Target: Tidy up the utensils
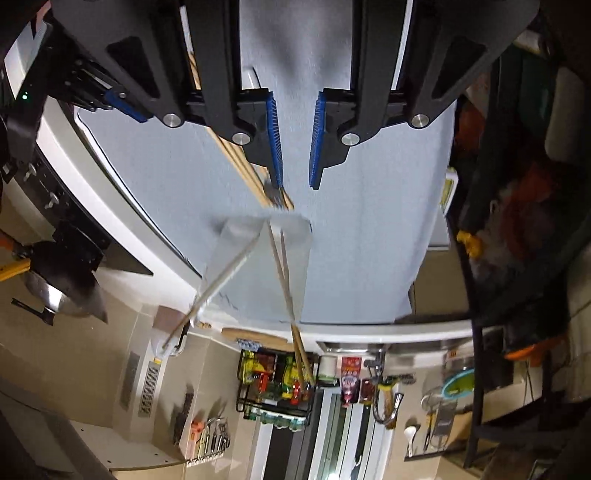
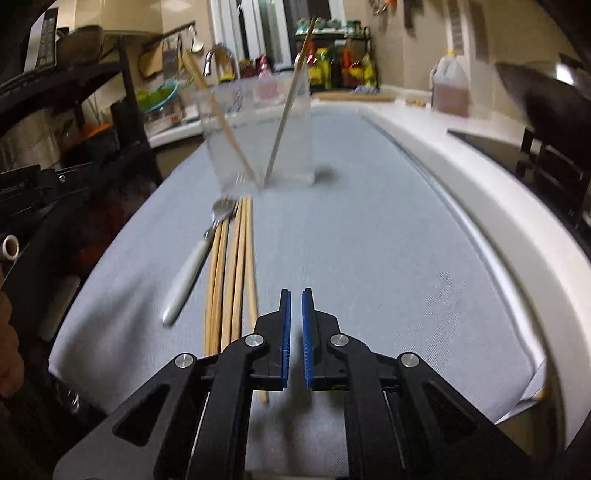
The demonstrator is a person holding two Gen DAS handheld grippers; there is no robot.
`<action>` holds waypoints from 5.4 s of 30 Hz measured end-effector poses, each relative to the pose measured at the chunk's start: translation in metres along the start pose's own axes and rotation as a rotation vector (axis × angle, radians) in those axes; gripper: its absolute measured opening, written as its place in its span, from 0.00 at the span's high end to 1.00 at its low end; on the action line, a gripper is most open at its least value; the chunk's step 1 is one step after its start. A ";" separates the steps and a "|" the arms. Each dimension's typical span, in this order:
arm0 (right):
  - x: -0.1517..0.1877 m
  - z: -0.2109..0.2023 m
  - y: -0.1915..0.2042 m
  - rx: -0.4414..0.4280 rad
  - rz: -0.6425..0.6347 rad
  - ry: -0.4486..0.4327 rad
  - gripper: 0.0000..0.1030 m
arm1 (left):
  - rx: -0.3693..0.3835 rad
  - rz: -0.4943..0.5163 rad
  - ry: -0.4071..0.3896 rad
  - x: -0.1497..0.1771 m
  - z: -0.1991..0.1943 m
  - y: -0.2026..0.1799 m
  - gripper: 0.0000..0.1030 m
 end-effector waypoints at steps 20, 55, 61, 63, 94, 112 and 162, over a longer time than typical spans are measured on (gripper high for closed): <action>0.024 0.004 0.024 -0.047 -0.127 0.048 0.90 | 0.038 0.014 0.199 0.084 0.056 -0.036 0.89; 0.018 0.005 -0.003 0.046 -0.082 0.061 0.95 | -0.091 0.028 0.175 0.076 0.067 -0.020 0.83; 0.018 0.004 -0.012 0.065 -0.057 0.067 0.94 | -0.097 -0.009 0.198 0.090 0.045 -0.003 0.83; 0.018 0.005 -0.013 0.055 -0.053 0.068 0.93 | -0.092 -0.042 0.199 0.095 0.040 0.002 0.82; 0.016 0.007 -0.009 0.033 -0.076 0.033 0.93 | -0.166 0.009 0.133 0.092 0.047 -0.006 0.72; 0.012 0.011 -0.009 0.047 -0.087 0.031 0.94 | -0.179 0.024 0.129 0.089 0.049 -0.006 0.72; -0.192 -0.085 0.000 0.007 -0.130 -0.252 0.94 | -0.034 0.056 -0.132 -0.094 0.017 -0.014 0.85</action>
Point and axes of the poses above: each gripper's, at about its wrist camera, not at the fingertips, and z roughly the way its jaws point, y to its left, x to its underside, the point moved 10 cm from there along z, roughly the way its jaws point, and after that the axes turned 2 degrees about -z, right-handed, at the moved point
